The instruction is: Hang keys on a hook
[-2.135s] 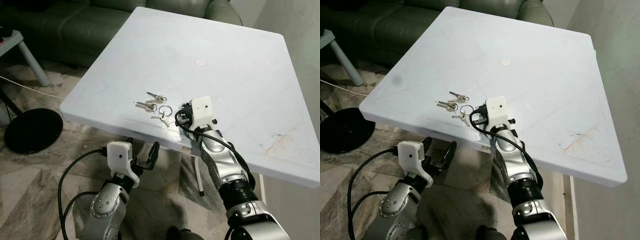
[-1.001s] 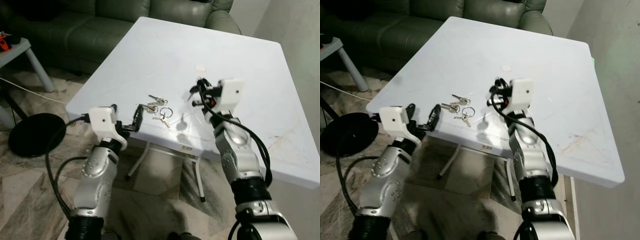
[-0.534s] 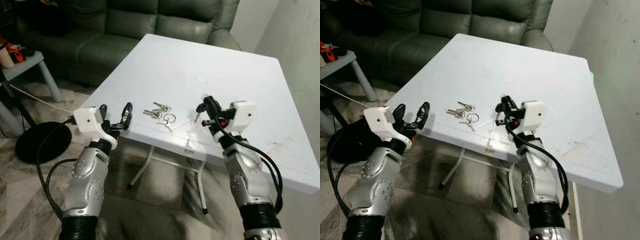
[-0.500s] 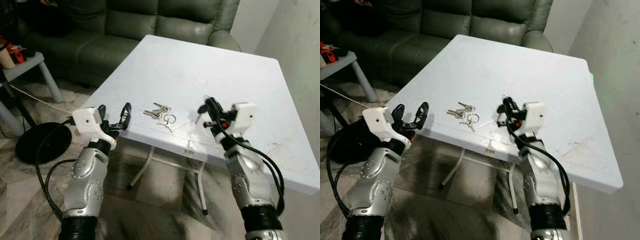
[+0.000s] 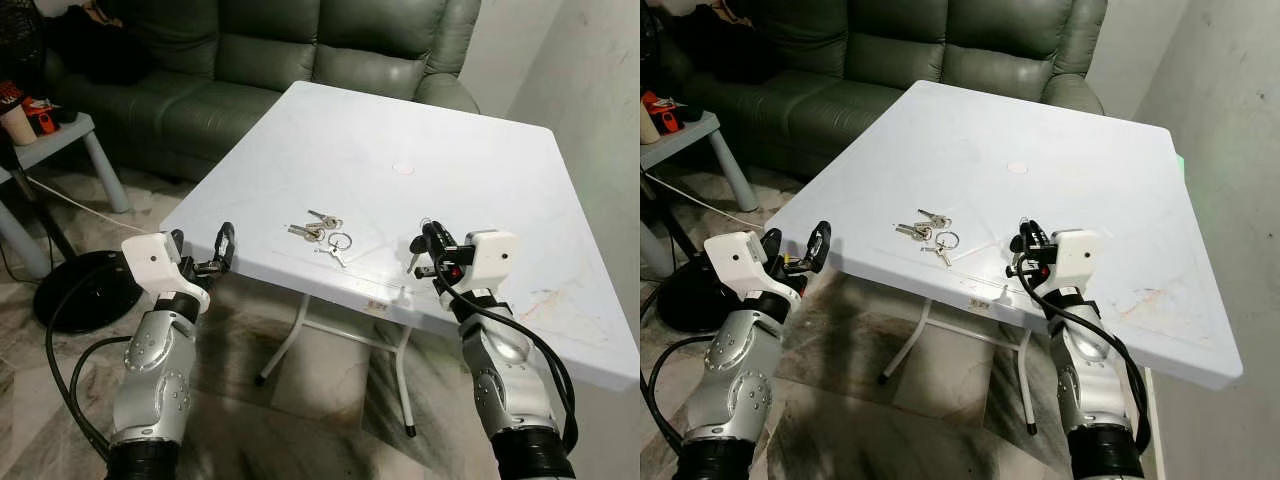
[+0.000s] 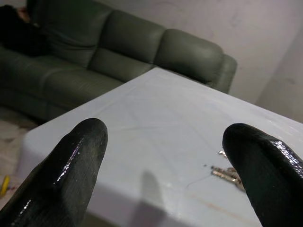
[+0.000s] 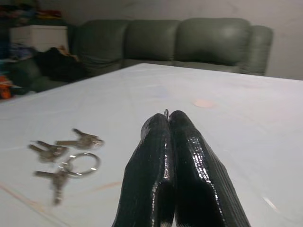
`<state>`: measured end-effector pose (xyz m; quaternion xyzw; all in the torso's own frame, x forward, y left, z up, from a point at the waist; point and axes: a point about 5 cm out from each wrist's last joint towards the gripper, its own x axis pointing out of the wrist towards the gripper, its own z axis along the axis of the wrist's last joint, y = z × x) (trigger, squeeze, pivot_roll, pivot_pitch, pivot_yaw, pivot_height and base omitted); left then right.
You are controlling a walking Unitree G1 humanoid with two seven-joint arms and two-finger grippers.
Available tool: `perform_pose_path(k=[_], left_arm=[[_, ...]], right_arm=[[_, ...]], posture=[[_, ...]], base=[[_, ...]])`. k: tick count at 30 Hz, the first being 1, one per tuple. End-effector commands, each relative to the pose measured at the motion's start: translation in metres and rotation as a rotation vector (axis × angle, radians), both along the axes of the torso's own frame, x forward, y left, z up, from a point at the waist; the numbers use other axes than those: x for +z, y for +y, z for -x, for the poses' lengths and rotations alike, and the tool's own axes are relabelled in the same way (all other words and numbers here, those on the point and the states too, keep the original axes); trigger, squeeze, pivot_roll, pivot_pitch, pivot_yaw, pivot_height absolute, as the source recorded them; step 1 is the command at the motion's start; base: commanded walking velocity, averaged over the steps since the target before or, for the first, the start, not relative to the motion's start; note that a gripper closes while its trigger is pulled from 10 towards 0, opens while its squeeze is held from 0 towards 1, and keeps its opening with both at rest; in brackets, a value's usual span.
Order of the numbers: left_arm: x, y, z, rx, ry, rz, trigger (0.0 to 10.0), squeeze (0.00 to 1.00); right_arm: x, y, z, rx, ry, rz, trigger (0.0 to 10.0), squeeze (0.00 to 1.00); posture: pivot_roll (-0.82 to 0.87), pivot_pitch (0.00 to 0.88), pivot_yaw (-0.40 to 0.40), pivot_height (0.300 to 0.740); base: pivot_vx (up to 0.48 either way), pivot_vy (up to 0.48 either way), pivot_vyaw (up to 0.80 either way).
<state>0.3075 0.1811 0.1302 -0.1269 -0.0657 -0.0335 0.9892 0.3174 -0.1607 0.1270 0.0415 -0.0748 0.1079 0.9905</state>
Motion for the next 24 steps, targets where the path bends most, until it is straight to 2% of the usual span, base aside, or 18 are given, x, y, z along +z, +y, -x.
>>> perform_pose_path(k=[1, 4, 13, 18, 24], left_arm=[[0.005, -0.004, -0.006, -0.022, -0.026, -0.011, 10.0, 0.00], [0.007, -0.006, -0.008, -0.033, -0.025, 0.025, 10.0, 0.00], [0.004, -0.014, -0.011, -0.032, -0.020, 0.047, 10.0, 0.00], [0.000, -0.014, -0.010, -0.023, -0.015, 0.058, 10.0, 0.00], [-0.003, -0.006, -0.005, -0.013, -0.010, 0.048, 10.0, 0.00]], right_arm=[[-0.002, -0.003, 0.000, -0.011, 0.016, 0.018, 10.0, 0.00], [-0.004, -0.005, 0.001, -0.034, 0.025, 0.005, 10.0, 0.00], [-0.006, -0.004, 0.001, -0.048, 0.025, -0.002, 10.0, 0.00], [-0.007, -0.001, 0.000, -0.049, 0.025, -0.012, 10.0, 0.00], [-0.006, 0.000, 0.000, -0.040, 0.022, 0.000, 10.0, 0.00]], posture=[[0.06, 0.000, -0.050, 0.732], [0.05, 0.000, -0.044, 0.732], [0.05, 0.000, -0.037, 0.732], [0.06, 0.000, -0.044, 0.732], [0.06, 0.000, -0.046, 0.732]], base=[[0.000, 0.000, -0.77], [0.000, 0.000, -0.77], [0.000, 0.000, -0.77], [0.000, 0.000, -0.77], [0.000, 0.000, -0.77]])
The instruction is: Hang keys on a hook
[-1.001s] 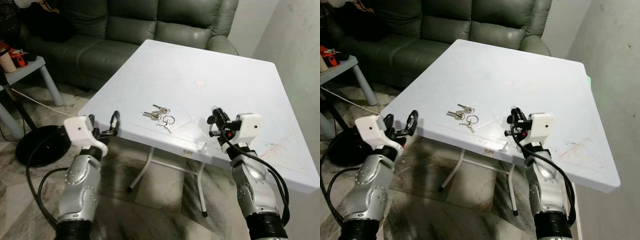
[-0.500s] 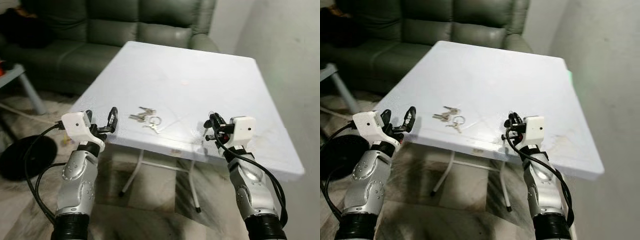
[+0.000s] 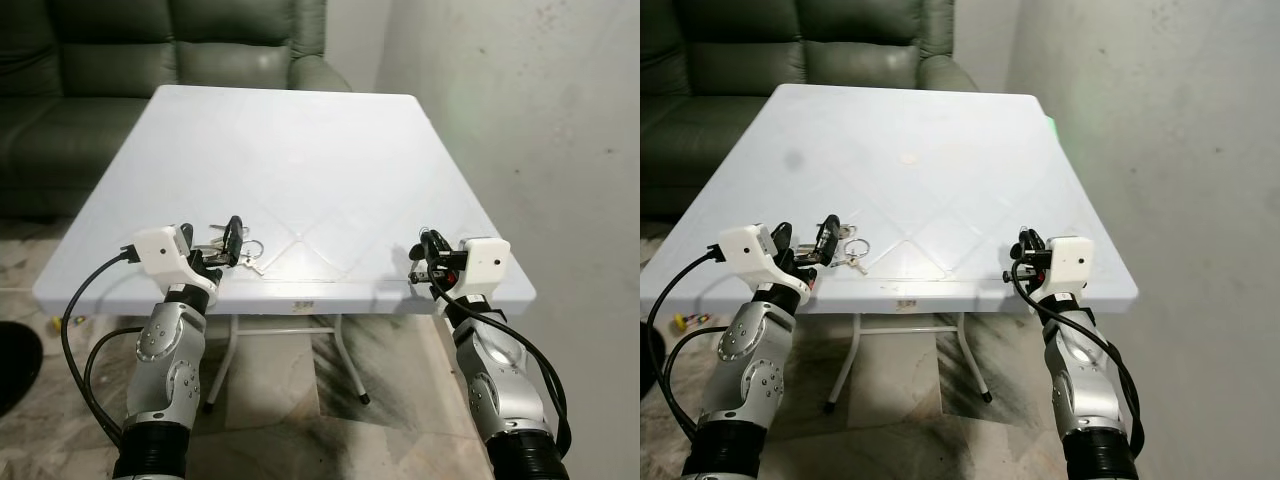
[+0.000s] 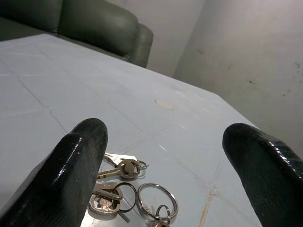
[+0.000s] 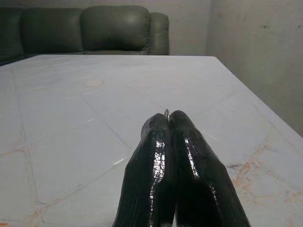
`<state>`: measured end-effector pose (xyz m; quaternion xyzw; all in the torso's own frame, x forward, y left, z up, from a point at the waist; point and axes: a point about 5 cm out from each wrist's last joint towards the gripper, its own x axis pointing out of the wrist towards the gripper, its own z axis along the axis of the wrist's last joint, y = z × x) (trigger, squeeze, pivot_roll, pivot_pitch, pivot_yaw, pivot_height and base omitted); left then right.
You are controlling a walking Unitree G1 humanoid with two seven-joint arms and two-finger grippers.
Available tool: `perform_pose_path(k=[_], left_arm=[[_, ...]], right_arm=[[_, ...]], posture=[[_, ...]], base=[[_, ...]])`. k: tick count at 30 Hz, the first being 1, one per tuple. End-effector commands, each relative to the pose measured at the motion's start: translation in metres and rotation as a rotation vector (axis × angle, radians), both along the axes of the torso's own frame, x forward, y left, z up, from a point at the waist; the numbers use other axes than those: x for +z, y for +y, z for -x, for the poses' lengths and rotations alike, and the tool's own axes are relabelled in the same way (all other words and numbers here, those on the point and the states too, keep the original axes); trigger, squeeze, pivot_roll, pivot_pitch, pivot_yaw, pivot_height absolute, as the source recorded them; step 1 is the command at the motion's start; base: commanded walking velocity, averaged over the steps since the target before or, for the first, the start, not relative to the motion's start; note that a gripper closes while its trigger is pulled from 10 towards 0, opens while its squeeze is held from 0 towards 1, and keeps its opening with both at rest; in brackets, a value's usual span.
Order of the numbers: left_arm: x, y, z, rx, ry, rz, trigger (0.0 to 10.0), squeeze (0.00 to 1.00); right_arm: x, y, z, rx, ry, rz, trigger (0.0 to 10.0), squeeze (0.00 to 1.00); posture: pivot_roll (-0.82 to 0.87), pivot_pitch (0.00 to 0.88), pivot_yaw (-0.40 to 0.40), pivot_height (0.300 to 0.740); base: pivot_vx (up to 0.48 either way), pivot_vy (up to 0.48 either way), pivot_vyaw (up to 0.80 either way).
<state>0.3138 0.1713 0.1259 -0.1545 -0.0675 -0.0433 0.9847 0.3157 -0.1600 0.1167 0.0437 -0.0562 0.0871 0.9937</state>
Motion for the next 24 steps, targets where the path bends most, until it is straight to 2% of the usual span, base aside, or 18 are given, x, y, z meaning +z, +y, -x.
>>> perform_pose_path(k=[1, 6, 24], left_arm=[[0.001, 0.005, 0.001, 0.011, -0.005, -0.007, 10.0, 0.00], [0.002, 0.016, 0.000, 0.051, -0.001, -0.022, 10.0, 0.00], [0.001, 0.010, -0.001, 0.078, 0.022, 0.026, 10.0, 0.00]], right_arm=[[0.005, -0.001, -0.002, 0.000, -0.019, 0.003, 10.0, 0.00], [0.007, -0.001, -0.005, 0.000, -0.028, 0.007, 10.0, 0.00], [0.010, -0.001, -0.004, 0.020, -0.030, 0.025, 10.0, 0.00]], posture=[[0.06, 0.000, -0.046, 0.732], [0.07, 0.000, -0.053, 0.732], [0.07, 0.000, -0.074, 0.732]], base=[[0.000, 0.000, -0.77], [0.000, 0.475, -0.77], [0.000, 0.000, -0.77]])
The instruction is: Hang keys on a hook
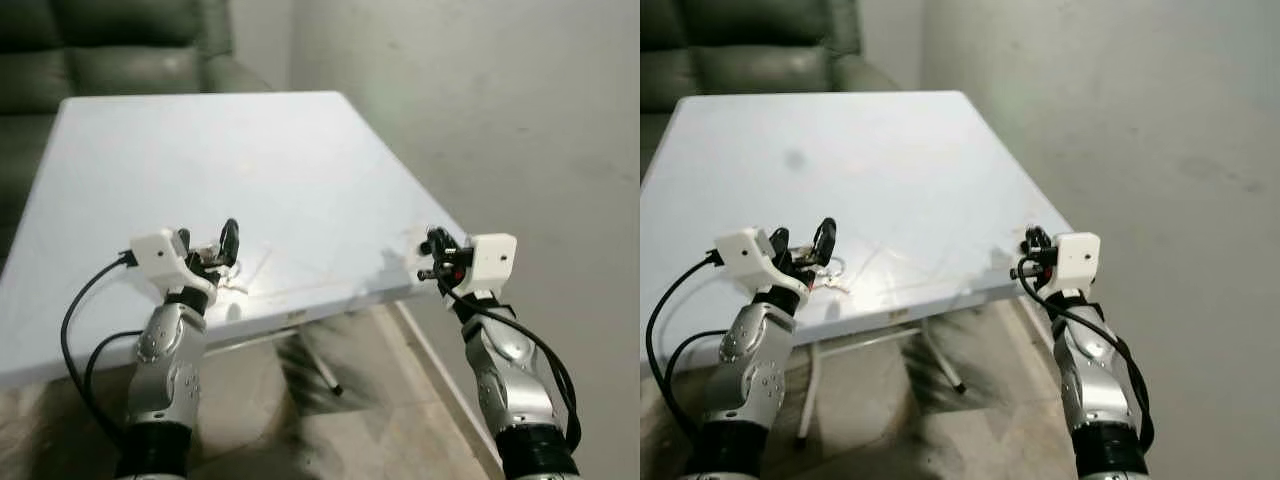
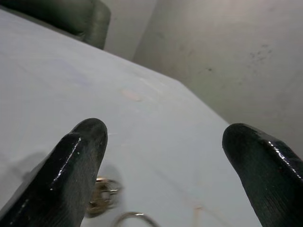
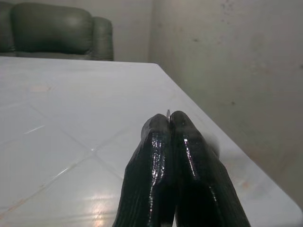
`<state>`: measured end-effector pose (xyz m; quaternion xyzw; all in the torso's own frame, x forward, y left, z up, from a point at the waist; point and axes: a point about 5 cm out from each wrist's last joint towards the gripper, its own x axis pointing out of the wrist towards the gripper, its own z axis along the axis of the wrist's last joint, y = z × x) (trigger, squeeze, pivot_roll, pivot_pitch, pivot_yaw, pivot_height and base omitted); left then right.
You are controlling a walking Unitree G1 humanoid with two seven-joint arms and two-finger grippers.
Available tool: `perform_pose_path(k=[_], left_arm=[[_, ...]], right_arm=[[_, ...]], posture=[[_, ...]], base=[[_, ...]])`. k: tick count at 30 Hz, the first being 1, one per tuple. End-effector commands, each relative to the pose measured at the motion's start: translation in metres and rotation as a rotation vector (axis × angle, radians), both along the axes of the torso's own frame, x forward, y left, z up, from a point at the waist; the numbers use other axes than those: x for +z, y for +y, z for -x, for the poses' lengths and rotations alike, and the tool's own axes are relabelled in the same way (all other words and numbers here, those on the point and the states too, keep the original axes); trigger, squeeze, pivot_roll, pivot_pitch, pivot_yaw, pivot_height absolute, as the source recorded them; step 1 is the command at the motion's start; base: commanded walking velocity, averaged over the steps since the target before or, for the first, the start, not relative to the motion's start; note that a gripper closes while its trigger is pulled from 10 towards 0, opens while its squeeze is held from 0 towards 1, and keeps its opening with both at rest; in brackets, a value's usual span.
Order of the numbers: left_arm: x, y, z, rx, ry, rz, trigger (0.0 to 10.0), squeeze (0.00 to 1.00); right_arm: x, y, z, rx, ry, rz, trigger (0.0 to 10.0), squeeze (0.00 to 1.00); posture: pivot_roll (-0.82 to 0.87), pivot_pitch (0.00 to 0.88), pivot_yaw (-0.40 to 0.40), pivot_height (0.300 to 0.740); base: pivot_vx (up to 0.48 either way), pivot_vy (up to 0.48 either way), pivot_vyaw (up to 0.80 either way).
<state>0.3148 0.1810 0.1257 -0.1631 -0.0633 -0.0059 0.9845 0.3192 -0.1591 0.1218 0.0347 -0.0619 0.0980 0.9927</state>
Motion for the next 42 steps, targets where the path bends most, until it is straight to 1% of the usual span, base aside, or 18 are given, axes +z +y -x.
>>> perform_pose_path(k=[1, 11, 26, 33, 42], left_arm=[[0.001, 0.000, 0.000, 0.007, 0.001, 0.004, 10.0, 0.00], [0.002, 0.000, 0.000, 0.005, 0.000, -0.011, 10.0, 0.00], [0.001, -0.016, 0.000, -0.055, -0.007, -0.021, 10.0, 0.00], [-0.001, -0.019, 0.000, -0.067, -0.003, -0.030, 10.0, 0.00], [-0.003, -0.028, 0.001, -0.101, 0.002, -0.054, 10.0, 0.00]], right_arm=[[0.005, -0.002, -0.001, -0.001, -0.017, 0.009, 10.0, 0.00], [0.007, -0.002, -0.001, -0.003, -0.017, 0.011, 10.0, 0.00], [0.005, -0.004, 0.002, -0.016, -0.011, 0.016, 10.0, 0.00], [0.005, -0.005, 0.002, -0.014, -0.008, 0.023, 10.0, 0.00], [0.004, -0.006, 0.005, -0.009, -0.005, 0.030, 10.0, 0.00]], posture=[[0.06, 0.000, -0.075, 0.732], [0.06, 0.000, -0.072, 0.732], [0.06, 0.000, -0.067, 0.732], [0.05, 0.000, -0.070, 0.732], [0.05, 0.000, -0.075, 0.732]], base=[[0.000, 0.000, -0.76], [0.000, 0.000, -0.76], [0.000, 0.000, -0.76], [0.000, 0.000, -0.76], [0.000, 0.000, -0.76]])
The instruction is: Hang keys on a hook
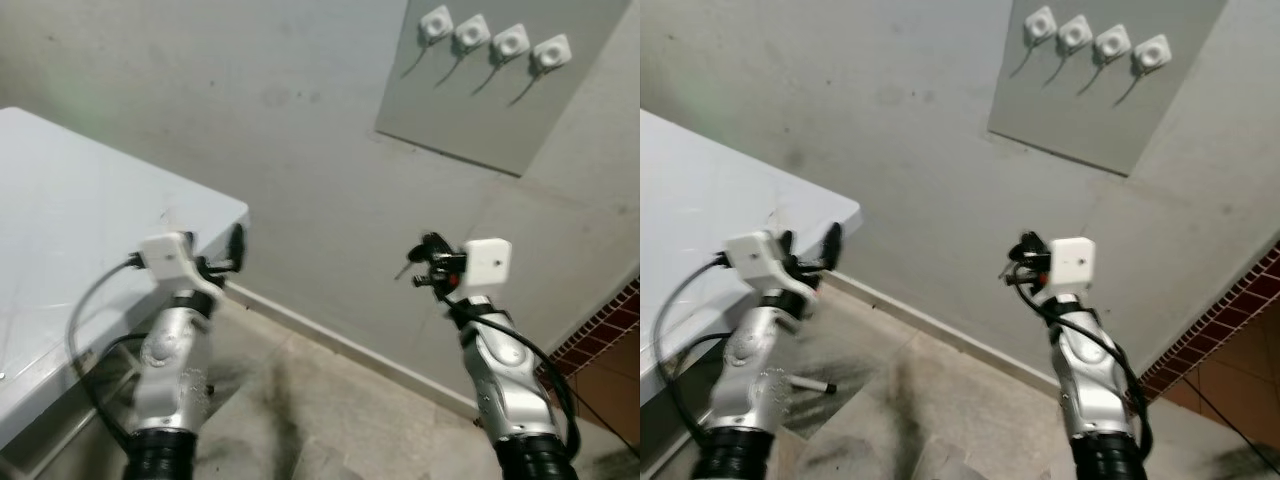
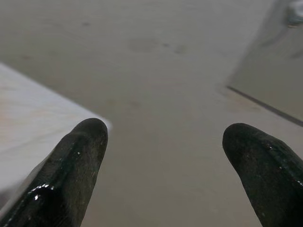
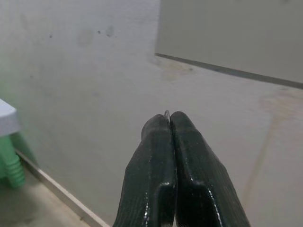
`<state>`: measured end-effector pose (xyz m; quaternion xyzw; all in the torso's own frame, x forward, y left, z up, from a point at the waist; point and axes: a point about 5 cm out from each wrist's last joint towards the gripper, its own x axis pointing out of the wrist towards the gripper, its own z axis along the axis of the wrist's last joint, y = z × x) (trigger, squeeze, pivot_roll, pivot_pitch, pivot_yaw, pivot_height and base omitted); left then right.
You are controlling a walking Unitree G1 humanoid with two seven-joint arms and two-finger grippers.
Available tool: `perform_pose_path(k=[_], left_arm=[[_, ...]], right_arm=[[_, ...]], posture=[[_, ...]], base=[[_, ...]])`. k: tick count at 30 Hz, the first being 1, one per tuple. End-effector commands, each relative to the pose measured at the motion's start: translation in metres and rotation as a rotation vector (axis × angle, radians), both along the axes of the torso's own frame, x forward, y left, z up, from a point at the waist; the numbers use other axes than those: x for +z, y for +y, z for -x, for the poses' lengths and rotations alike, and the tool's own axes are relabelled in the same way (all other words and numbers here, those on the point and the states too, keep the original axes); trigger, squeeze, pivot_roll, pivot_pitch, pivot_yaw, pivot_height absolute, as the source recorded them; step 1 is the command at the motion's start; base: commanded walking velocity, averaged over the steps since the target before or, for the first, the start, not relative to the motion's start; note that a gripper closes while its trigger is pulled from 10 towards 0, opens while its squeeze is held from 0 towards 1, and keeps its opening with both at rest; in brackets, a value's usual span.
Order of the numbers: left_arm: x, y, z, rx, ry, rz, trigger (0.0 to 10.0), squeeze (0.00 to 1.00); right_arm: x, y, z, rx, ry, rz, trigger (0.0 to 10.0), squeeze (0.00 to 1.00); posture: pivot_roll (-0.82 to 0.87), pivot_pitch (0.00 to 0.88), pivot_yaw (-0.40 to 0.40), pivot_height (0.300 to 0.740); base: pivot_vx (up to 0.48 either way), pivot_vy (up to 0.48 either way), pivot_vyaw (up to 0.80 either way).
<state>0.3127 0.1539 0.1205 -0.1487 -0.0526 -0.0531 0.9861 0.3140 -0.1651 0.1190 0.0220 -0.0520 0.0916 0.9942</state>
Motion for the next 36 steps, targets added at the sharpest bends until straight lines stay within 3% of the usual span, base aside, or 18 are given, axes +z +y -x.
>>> perform_pose_path(k=[1, 22, 36], left_arm=[[0.002, -0.001, 0.000, -0.009, -0.004, -0.020, 10.0, 0.00], [0.002, -0.006, 0.001, 0.000, 0.007, -0.045, 10.0, 0.00], [-0.002, -0.012, 0.004, 0.025, 0.065, -0.012, 10.0, 0.00]], right_arm=[[0.007, 0.000, 0.000, 0.006, -0.022, 0.004, 10.0, 0.00], [0.005, 0.001, 0.000, 0.006, -0.003, 0.010, 10.0, 0.00], [-0.004, -0.006, -0.005, -0.116, 0.102, 0.024, 10.0, 0.00]], posture=[[0.05, 0.000, -0.076, 0.732], [0.05, 0.000, -0.075, 0.732], [0.06, 0.000, -0.071, 0.732]], base=[[0.000, 0.000, -0.76], [0.000, 0.000, -0.75], [0.000, 0.000, 0.00]])
